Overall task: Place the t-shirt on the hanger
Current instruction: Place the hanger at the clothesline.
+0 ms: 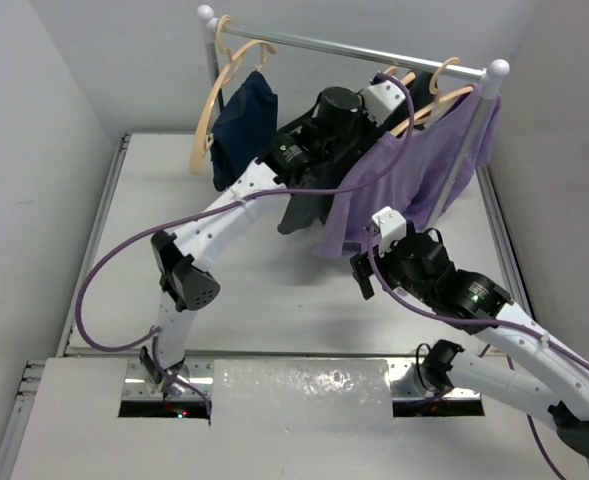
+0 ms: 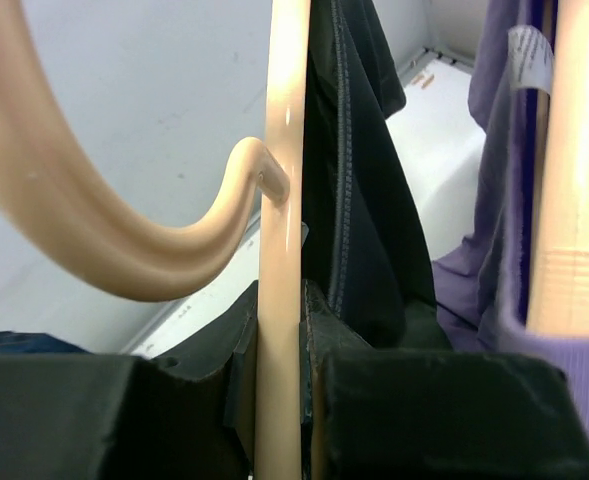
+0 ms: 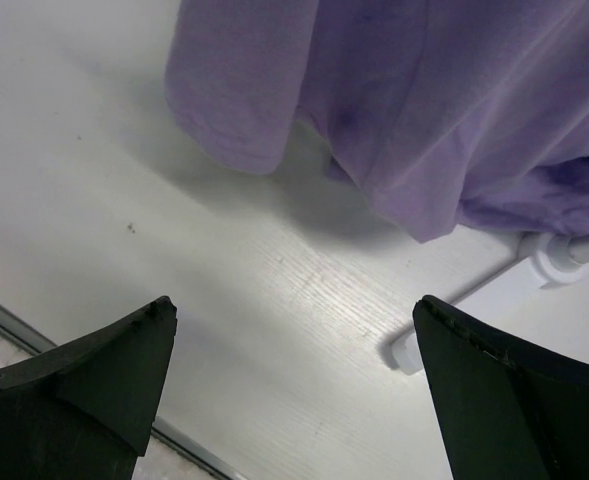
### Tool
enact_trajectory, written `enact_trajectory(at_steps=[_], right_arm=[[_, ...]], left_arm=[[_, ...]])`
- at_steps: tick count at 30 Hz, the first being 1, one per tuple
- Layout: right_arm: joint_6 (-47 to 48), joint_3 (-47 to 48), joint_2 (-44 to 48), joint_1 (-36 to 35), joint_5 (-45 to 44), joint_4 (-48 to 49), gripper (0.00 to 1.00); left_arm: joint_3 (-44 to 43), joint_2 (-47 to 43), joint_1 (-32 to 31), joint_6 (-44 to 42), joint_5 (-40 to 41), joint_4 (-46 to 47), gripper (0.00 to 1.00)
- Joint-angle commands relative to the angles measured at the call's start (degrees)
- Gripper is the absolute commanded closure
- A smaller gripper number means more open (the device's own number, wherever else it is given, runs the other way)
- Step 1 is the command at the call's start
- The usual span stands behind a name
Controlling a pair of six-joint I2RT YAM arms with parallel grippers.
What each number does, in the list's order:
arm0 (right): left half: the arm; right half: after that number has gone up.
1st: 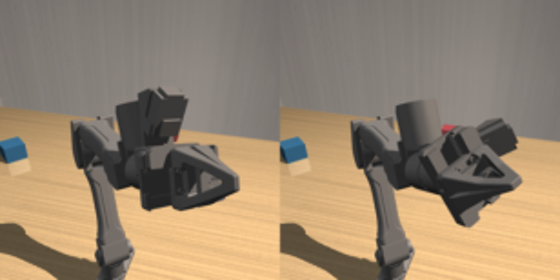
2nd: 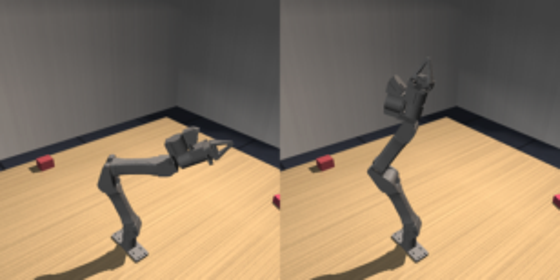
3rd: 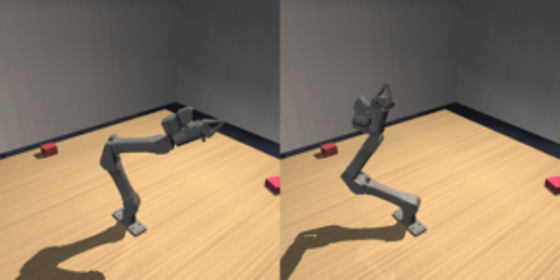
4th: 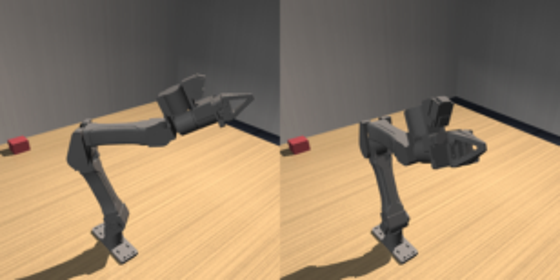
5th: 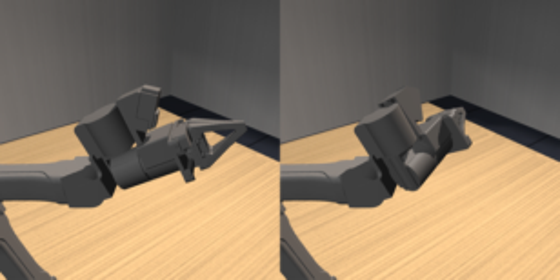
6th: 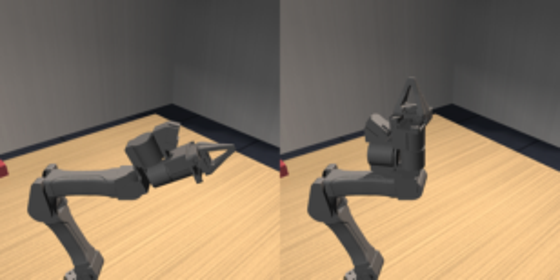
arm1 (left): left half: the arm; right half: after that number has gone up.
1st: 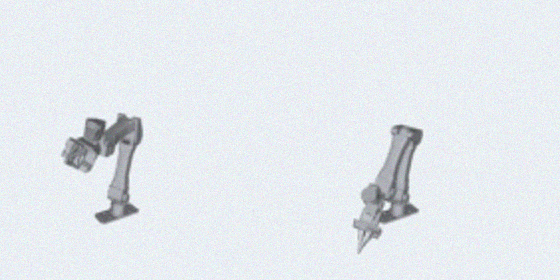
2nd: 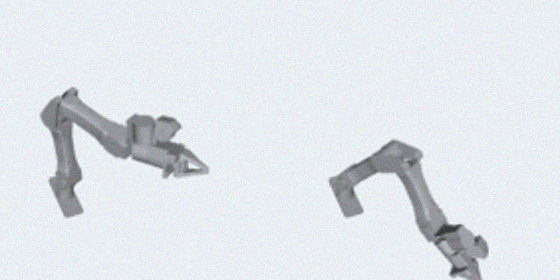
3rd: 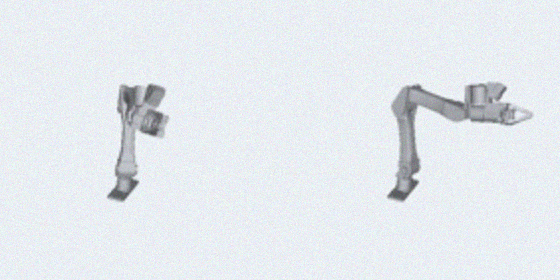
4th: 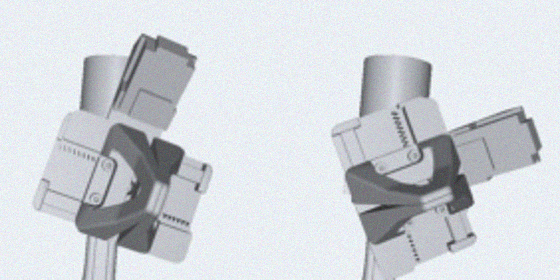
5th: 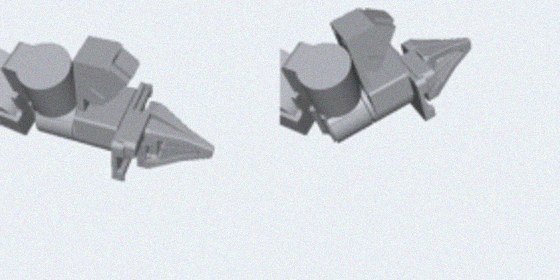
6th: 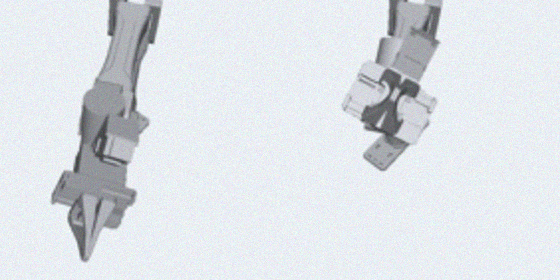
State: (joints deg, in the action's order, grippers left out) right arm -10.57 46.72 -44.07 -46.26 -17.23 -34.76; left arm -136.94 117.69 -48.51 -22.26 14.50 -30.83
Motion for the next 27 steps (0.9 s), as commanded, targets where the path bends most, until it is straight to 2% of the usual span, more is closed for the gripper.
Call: enact_trajectory(at_steps=[1, 6, 11, 14, 16, 18, 27], right_arm=[[-3.3, -2.2, 1.3, -0.1, 2.6, 3.1, 0.01], [-5.2, -3.9, 1.9, -0.1, 3.7, 3.5, 0.02], [-5.2, -4.2, 1.6, -0.1, 4.2, 4.4, 0.02], [-4.7, -4.0, 1.1, -0.1, 4.3, 4.6, 0.02], [-4.6, -3.7, 0.7, -0.1, 4.4, 4.5, 0.02], [-4.5, -3.0, 0.2, -0.1, 4.8, 4.1, 0.02], [-6.2, -5.1, 1.3, -0.1, 6.1, 4.9, 0.02]], left_arm=[[-5.2, -0.2, -0.4, 0.5, 3.5, 7.4, 1.00], [-6.8, 0.5, -0.5, 0.0, 5.4, 10.3, 1.00], [-7.0, -0.3, -0.4, 1.2, 3.5, 9.6, 1.00], [-7.5, -1.2, -0.2, 3.4, -1.6, 8.8, 1.00], [-8.4, -1.3, 1.2, 5.7, -8.8, 7.5, 1.00], [-7.3, -1.6, 1.4, 6.8, -10.4, 7.3, 1.00], [-7.0, 1.3, 4.0, 9.7, -9.2, 12.6, 1.00]])
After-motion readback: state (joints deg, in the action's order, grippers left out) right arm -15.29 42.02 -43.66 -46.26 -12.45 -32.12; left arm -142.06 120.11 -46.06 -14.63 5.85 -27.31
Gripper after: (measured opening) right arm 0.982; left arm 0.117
